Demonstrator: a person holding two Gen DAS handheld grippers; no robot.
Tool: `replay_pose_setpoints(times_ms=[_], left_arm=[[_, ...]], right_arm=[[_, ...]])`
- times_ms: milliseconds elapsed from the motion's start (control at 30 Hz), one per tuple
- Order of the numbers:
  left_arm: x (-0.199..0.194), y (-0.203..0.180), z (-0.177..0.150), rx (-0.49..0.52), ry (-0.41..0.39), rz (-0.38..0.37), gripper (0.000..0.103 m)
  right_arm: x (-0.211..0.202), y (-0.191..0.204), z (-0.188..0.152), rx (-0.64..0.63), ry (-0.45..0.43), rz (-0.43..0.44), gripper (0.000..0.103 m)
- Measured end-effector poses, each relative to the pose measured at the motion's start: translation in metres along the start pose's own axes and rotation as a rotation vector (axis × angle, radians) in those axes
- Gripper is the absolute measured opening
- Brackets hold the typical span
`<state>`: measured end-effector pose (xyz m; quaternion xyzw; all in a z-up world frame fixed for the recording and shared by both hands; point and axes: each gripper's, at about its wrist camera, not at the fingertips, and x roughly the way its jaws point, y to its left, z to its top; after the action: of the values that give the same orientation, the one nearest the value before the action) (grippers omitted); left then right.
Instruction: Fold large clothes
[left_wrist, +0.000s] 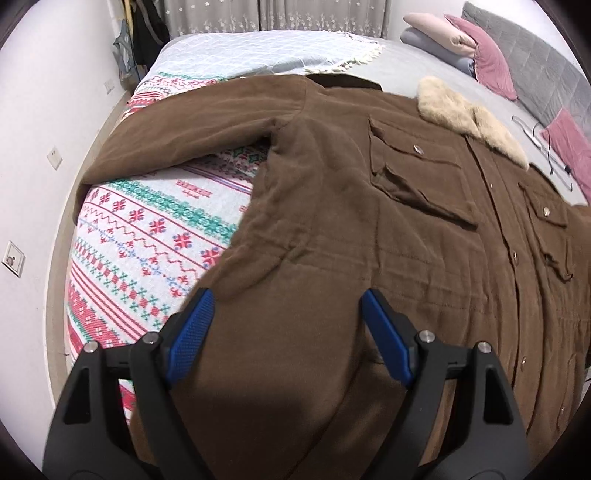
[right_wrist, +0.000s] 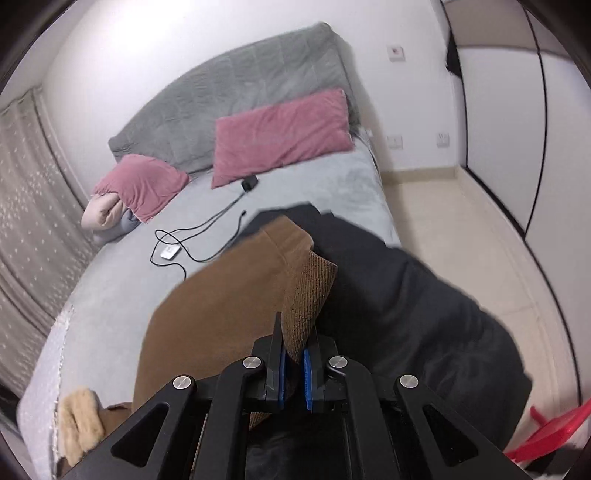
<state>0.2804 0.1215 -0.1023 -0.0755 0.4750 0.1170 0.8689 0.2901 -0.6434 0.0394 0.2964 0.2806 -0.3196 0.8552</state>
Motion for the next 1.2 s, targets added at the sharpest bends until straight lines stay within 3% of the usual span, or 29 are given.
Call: replay_pose_setpoints(times_ms=[67, 133, 167, 233, 333, 433, 533, 700, 867, 1000, 1133, 1200], left_arm=[[-0.005, 0.009, 0.005, -0.03, -0.001, -0.013, 0.083], [-0.009, 0.022, 0.011, -0.077, -0.002, -0.042, 0.083], [-0.011, 0.027, 0.013, -0.097, -0.004, -0.051, 0.083], [-0.015, 0.044, 0.018, -0.152, -0.005, -0.065, 0.083], [-0.02, 0.074, 0.025, -0.242, -0.018, -0.079, 0.083], [-0.023, 0.119, 0.03, -0.374, -0.045, -0.088, 0.083], [-0.015, 0.177, 0.032, -0.547, -0.069, -0.129, 0.083], [0.025, 0.28, 0.023, -0.819, -0.011, -0.189, 0.083], [0.071, 0.347, 0.011, -1.013, -0.003, -0.32, 0.083], [0.11, 0.368, 0.01, -1.13, -0.017, -0.468, 0.083], [0.141, 0.364, 0.018, -1.208, -0.04, -0.571, 0.083], [0.149, 0.354, 0.028, -1.198, -0.038, -0.589, 0.074]], right_arm=[[-0.003, 0.0, -0.004, -0.013, 0.031, 0.004, 0.011], [-0.007, 0.003, -0.003, -0.026, 0.06, -0.013, 0.022], [-0.016, 0.005, -0.004, -0.026, 0.063, -0.04, 0.034], [-0.037, 0.007, -0.008, -0.007, 0.006, -0.111, 0.047], [-0.086, 0.027, -0.03, -0.025, -0.134, -0.168, 0.054], [-0.132, 0.072, -0.081, -0.117, -0.177, -0.025, 0.068], [-0.149, 0.128, -0.149, -0.267, -0.052, 0.162, 0.08], [-0.157, 0.217, -0.274, -0.528, 0.238, 0.382, 0.08], [-0.174, 0.271, -0.37, -0.723, 0.337, 0.477, 0.08], [-0.161, 0.282, -0.413, -0.791, 0.379, 0.46, 0.08], [-0.141, 0.273, -0.425, -0.817, 0.399, 0.413, 0.08], [-0.138, 0.27, -0.425, -0.815, 0.398, 0.42, 0.08]])
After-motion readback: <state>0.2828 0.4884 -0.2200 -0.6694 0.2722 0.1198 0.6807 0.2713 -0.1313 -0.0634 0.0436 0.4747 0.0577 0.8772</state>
